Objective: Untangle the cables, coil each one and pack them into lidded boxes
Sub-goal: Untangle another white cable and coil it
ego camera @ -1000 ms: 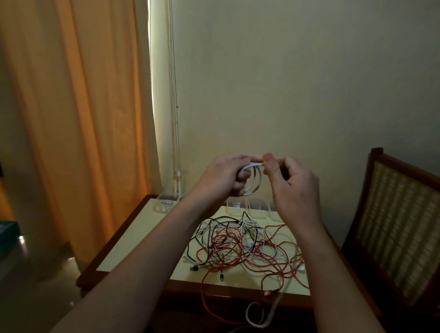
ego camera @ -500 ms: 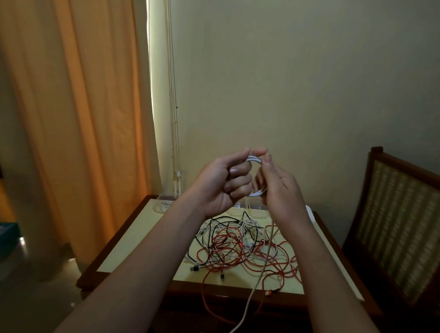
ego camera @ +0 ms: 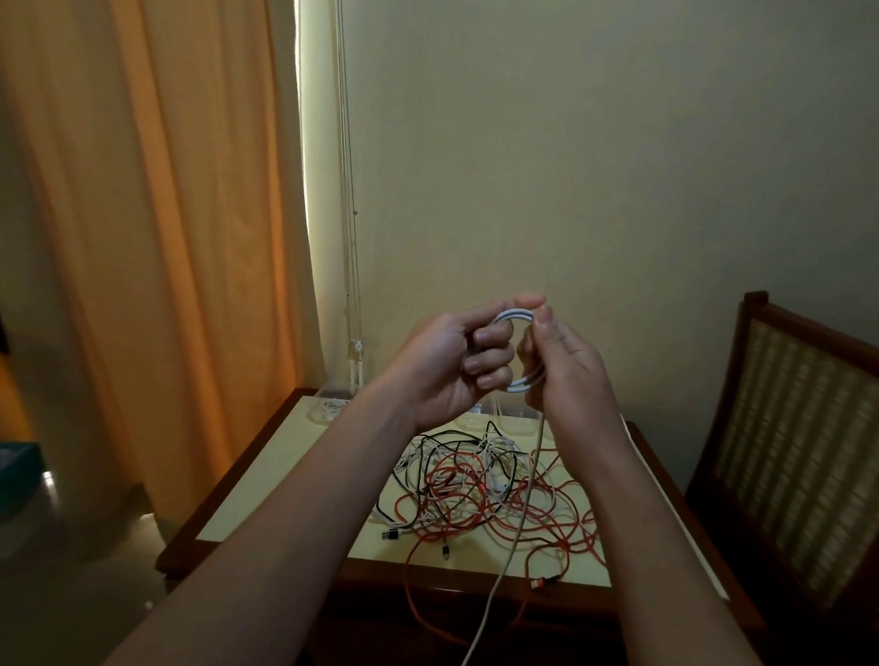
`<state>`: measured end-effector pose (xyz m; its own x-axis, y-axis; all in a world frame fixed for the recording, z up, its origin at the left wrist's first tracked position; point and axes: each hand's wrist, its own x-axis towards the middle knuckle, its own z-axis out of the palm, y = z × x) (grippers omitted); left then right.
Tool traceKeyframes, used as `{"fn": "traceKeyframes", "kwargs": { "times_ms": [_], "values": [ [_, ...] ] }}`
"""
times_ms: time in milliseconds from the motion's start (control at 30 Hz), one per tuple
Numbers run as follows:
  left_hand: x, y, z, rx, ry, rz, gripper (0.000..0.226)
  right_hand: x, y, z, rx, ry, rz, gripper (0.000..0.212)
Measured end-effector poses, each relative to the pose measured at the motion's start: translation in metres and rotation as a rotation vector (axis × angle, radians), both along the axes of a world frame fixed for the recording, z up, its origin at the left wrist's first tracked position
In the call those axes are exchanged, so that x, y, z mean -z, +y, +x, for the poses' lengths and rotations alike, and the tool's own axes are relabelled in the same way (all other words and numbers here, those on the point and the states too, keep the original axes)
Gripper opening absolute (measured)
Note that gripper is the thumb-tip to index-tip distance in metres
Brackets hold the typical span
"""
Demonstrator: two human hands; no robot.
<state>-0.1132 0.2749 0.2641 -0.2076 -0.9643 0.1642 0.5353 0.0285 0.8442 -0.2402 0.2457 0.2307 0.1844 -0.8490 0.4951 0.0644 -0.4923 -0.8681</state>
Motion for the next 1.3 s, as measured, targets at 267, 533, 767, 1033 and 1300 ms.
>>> {"fn": "traceKeyframes", "kwargs": {
  "times_ms": [267, 533, 767, 1033, 1300],
  "values": [
    [0.005, -0.004, 0.000, -0.127, -0.031, -0.035, 0.025, 0.001, -0.003, -0.002, -0.024, 0.083, -0.019, 0.042],
    [-0.005, -0.005, 0.024, -0.144, 0.199, -0.012, 0.026, 0.016, -0.007, -0.025, 0.070, 0.085, 0.013, 0.037],
    [-0.014, -0.007, 0.055, -0.226, 0.437, 0.060, 0.027, 0.030, -0.016, -0.056, 0.262, 0.080, 0.013, 0.017],
    [-0.011, -0.014, 0.052, -0.444, 0.311, -0.050, 0.029, 0.033, -0.021, -0.055, 0.401, 0.292, -0.137, 0.019],
    [-0.003, -0.009, 0.030, -0.709, -0.410, -0.325, 0.027, 0.024, -0.008, -0.036, 0.336, 0.339, -0.233, 0.032]
  ]
}}
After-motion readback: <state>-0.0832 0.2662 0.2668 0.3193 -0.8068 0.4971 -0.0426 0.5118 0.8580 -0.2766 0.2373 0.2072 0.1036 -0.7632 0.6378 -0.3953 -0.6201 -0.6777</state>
